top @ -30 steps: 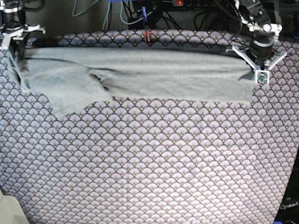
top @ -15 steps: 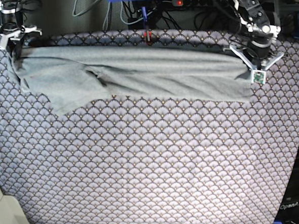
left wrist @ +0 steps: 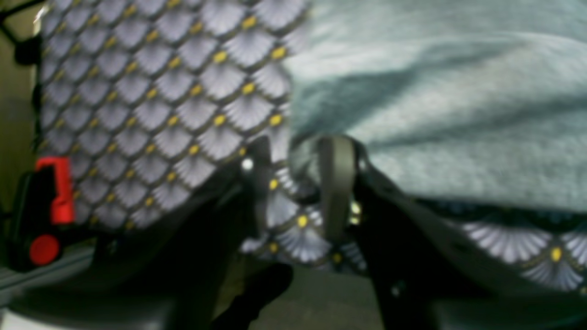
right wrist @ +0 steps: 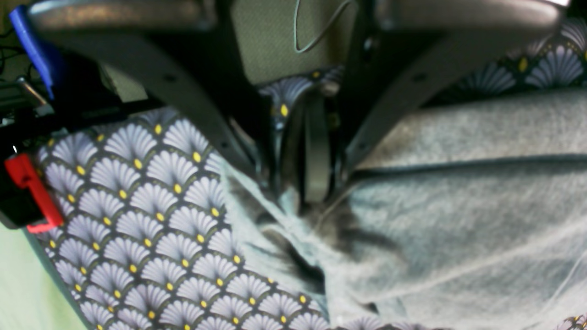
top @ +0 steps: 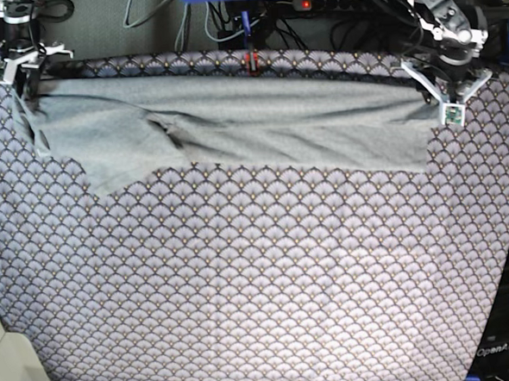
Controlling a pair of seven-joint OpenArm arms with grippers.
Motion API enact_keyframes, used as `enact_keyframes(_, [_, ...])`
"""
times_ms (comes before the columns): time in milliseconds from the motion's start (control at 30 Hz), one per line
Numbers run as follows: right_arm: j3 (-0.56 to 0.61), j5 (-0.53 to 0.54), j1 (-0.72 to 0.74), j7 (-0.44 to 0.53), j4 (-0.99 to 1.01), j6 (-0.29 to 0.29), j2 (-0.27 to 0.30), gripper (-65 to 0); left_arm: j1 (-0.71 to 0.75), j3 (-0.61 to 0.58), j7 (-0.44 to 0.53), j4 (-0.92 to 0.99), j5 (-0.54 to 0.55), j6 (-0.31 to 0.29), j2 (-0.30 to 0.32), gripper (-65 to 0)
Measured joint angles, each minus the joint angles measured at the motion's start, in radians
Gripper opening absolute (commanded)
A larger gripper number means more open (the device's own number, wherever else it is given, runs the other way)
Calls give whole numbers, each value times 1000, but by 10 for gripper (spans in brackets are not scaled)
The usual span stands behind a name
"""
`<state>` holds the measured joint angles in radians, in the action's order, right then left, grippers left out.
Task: Fold the T-shirt properly
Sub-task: 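Lower the folded hem onto the shirt and open both grippers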
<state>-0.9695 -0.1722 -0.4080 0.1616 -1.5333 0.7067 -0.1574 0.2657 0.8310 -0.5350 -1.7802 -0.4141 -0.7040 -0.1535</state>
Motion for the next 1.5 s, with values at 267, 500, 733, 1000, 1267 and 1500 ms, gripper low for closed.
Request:
enact_keyframes(267, [-58,0,11,0,-2,3,-2,-532,-17,44,0,0,0,0,-8,-425])
enact_keyframes(500, [-171,0,80,0,-2,3,0,-532,-17,44,0,0,0,1,-10,-425])
enact_keyframes(733, [-176,0,78,0,-2,0,2,-530,-48,43,-7,0,1,0,-10,-425])
enact_keyframes(1000, [-176,0,78,0,2,0,2,-532,-70,44,-6,-82,-1,1,-10,-425])
enact_keyframes(1267, [-184,-4,107,0,0,-1,63,-529,-198,40,-173,-117,-8,0,-10,-425])
enact_keyframes(1500, [-147,-26,198,-11,-1,-8,149,-528,-225,-36,-225,-73,-7,0,-10,-425])
